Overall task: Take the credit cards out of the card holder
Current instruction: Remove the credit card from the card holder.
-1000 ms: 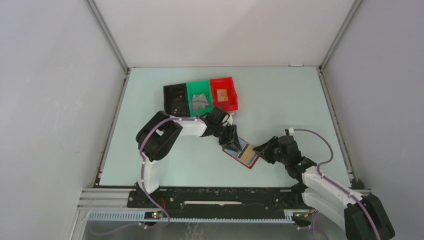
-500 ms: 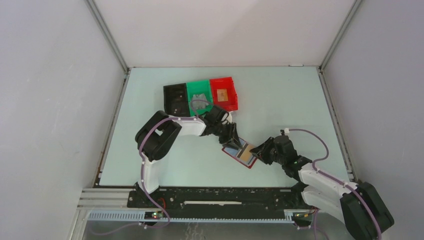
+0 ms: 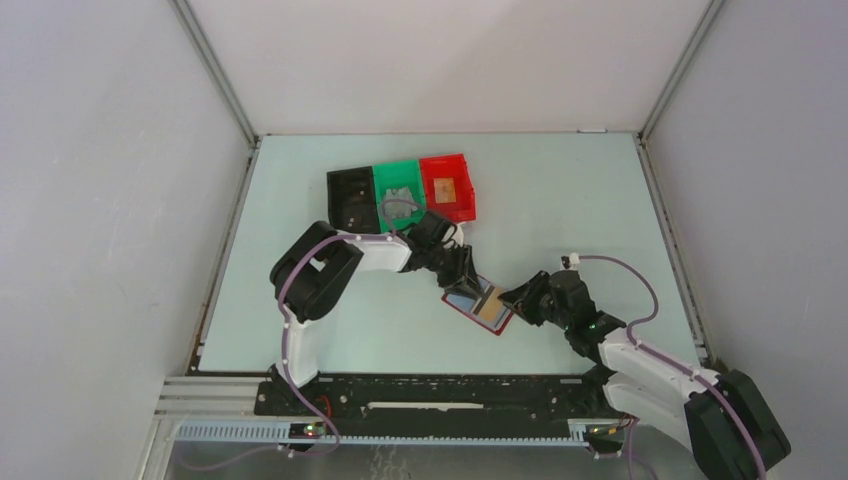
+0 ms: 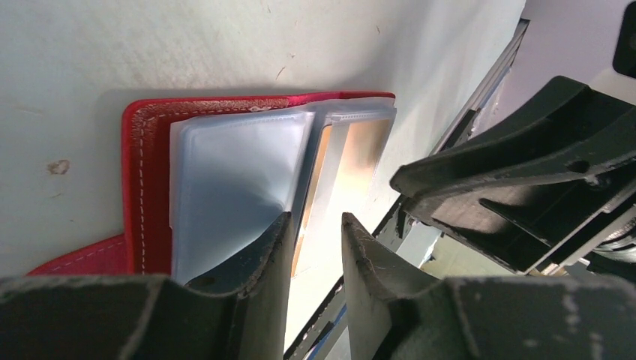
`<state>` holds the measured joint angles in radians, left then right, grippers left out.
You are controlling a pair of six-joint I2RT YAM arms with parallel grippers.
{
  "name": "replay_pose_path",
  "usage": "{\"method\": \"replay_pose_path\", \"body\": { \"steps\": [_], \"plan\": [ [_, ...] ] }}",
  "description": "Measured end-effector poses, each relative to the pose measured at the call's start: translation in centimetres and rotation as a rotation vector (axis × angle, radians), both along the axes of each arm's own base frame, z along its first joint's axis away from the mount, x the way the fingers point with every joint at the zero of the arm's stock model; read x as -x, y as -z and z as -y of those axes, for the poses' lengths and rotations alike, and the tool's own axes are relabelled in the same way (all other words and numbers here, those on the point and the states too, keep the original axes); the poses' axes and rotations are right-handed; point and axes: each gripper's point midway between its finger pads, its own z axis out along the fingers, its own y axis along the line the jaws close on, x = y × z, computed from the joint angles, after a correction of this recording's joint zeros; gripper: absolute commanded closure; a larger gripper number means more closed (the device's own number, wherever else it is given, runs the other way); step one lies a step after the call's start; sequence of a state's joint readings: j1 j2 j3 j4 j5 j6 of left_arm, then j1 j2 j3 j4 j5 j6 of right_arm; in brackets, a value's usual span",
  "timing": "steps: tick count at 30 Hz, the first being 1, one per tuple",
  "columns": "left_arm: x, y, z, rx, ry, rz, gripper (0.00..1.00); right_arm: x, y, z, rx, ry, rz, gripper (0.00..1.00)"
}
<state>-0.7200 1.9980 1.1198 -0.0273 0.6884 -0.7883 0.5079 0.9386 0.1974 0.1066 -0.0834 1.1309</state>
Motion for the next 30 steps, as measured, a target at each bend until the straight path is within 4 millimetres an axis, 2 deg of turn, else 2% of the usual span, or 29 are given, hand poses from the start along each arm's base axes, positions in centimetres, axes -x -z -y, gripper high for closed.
{"method": "replay_pose_path", "body": {
  "steps": [5,12,16,30],
  "plan": [
    [0.0,0.2,-0.2,-0.003,-0.005,-0.005,0.65,-0.1,-0.9,-0.2,-0.014,-0.001,0.032,0.64],
    [0.0,0.2,-0.2,-0.003,-0.008,-0.011,0.65,0.2,0.8,-0.3,0.010,-0.013,-0.023,0.65],
    [0.1,0.1,-0.2,-0.002,-0.006,-0.013,0.65,-0.1,0.9,-0.9,-0.001,-0.025,-0.016,0.65],
    [-0.1,0.5,-0.6,0.001,-0.027,-0.025,0.79,-0.4,1.0,-1.2,-0.006,-0.026,-0.008,0.65]
  ]
}}
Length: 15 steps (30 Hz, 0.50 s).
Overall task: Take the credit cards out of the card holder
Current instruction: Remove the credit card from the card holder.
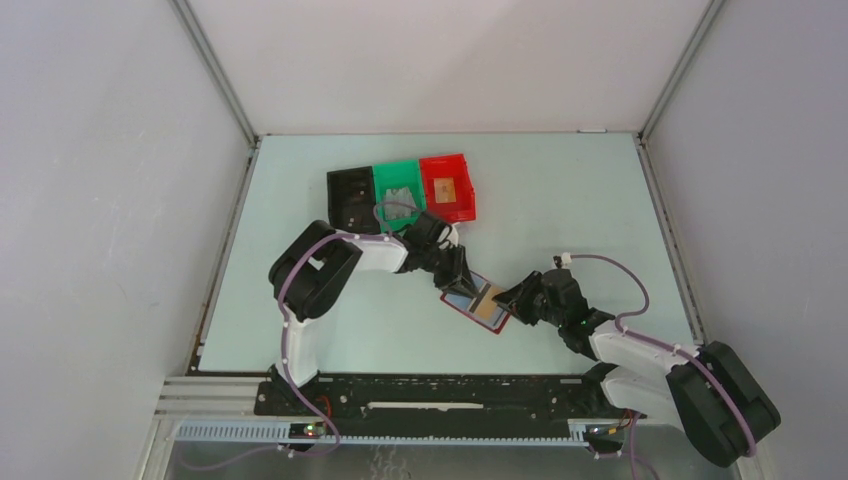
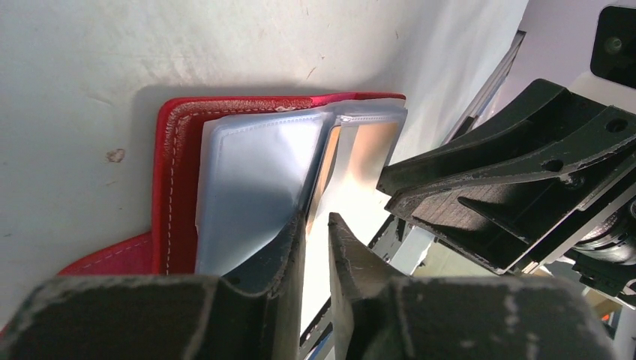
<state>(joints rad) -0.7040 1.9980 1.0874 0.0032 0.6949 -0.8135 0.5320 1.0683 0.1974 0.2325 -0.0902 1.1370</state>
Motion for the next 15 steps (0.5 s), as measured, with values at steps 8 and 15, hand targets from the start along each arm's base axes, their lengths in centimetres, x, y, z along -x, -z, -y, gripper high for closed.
{"method": "replay_pose_path", "body": {
  "steps": [8,15],
  "plan": [
    [-0.10,0.24,-0.22,0.005,-0.013,-0.004,0.93,-0.11,0.03,-0.03,-0.004,0.005,-0.001,0.66],
    [-0.09,0.06,-0.16,0.021,-0.015,-0.011,0.78,-0.24,0.05,-0.10,-0.008,0.008,-0.001,0.66]
  ]
}}
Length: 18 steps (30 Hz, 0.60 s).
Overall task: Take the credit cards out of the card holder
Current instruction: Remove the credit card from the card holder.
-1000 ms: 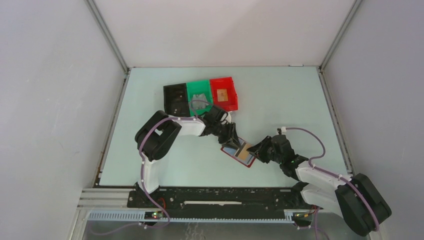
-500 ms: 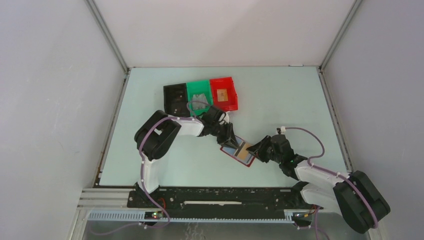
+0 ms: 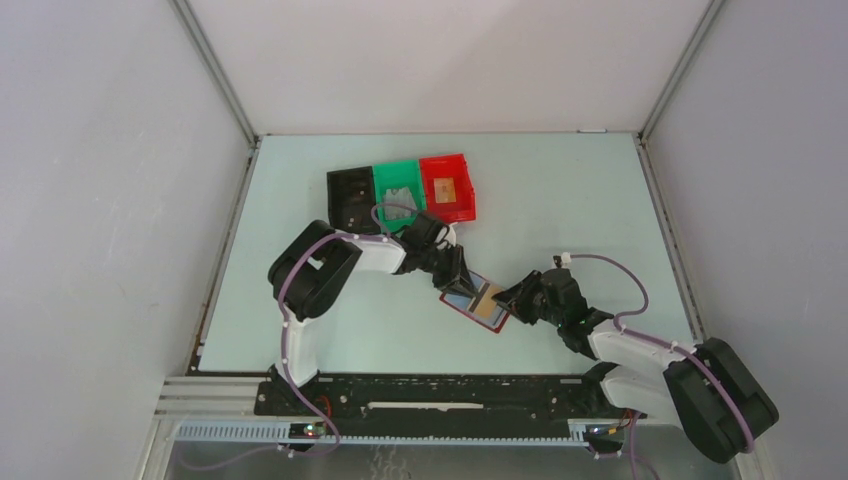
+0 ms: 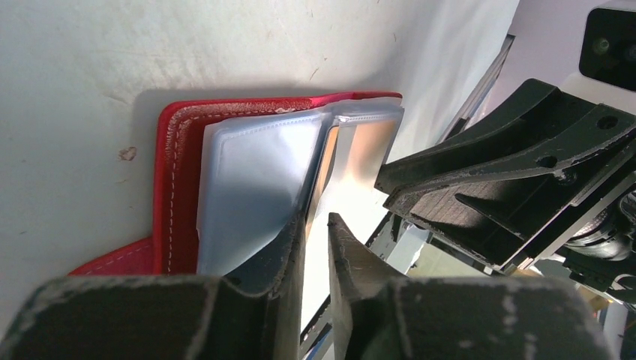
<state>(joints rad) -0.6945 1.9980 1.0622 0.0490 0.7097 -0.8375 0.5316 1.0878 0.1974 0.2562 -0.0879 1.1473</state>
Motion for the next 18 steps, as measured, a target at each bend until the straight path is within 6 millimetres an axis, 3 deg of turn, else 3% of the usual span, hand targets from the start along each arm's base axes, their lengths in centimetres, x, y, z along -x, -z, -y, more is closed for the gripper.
{"method": "replay_pose_path", "body": {
  "steps": [6,15,18],
  "plan": [
    [-0.04,-0.06,0.00,0.003,0.000,-0.001,0.77,-0.14,0.02,-0.10,-0.004,0.001,0.002,0.66],
    [-0.12,-0.02,-0.09,0.004,-0.002,-0.003,0.86,-0.28,0.09,-0.18,-0.006,0.002,0.004,0.67],
    [-0.15,0.09,-0.08,0.006,-0.001,-0.004,0.98,-0.37,0.18,-0.20,-0.005,0.003,0.002,0.67]
  ]
}}
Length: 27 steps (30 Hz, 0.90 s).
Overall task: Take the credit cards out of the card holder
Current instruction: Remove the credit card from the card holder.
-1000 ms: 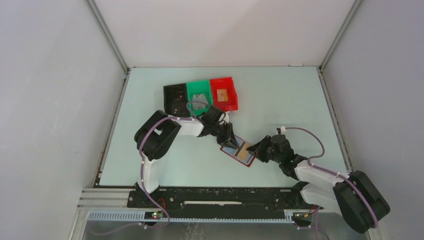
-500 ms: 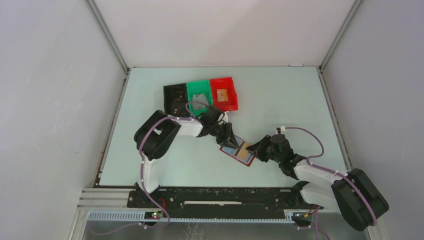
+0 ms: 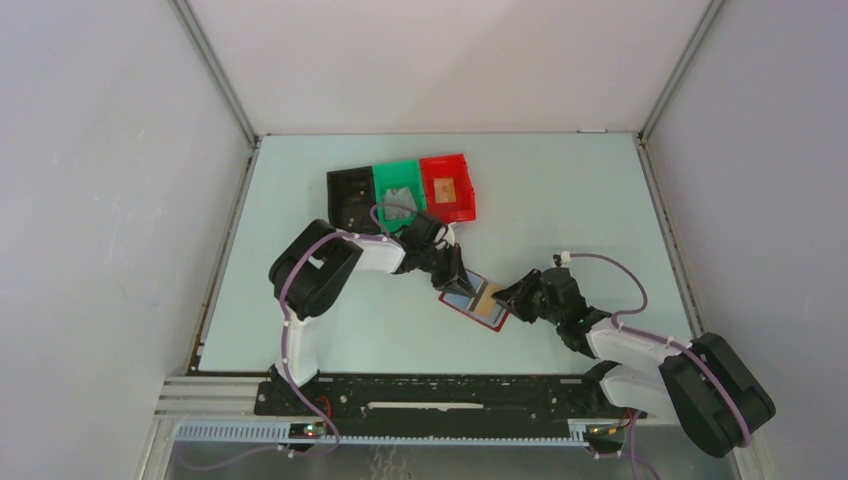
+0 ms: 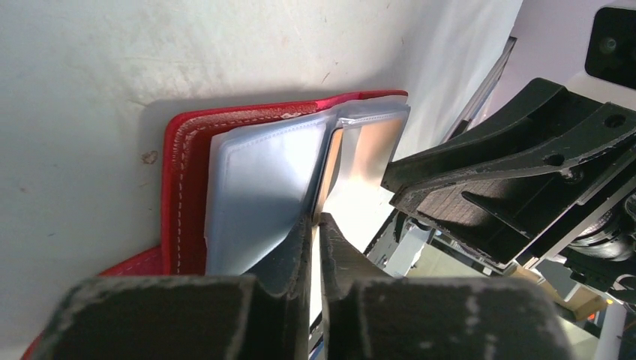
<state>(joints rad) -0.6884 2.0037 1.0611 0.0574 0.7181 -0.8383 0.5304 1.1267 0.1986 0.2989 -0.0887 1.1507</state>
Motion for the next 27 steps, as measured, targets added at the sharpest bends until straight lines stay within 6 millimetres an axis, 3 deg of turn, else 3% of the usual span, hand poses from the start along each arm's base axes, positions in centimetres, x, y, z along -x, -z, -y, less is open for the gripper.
{"method": "replay_pose_path", "body": {
  "steps": [12,27],
  "plan": [
    [-0.1,0.4,-0.3,0.001,-0.007,-0.001,1.00,-0.1,-0.1,0.1,0.001,0.006,0.005,0.67],
    [0.2,-0.8,-1.0,0.029,-0.021,0.023,1.00,-0.1,0.0,0.0,-0.002,0.007,-0.003,0.67]
  ]
}}
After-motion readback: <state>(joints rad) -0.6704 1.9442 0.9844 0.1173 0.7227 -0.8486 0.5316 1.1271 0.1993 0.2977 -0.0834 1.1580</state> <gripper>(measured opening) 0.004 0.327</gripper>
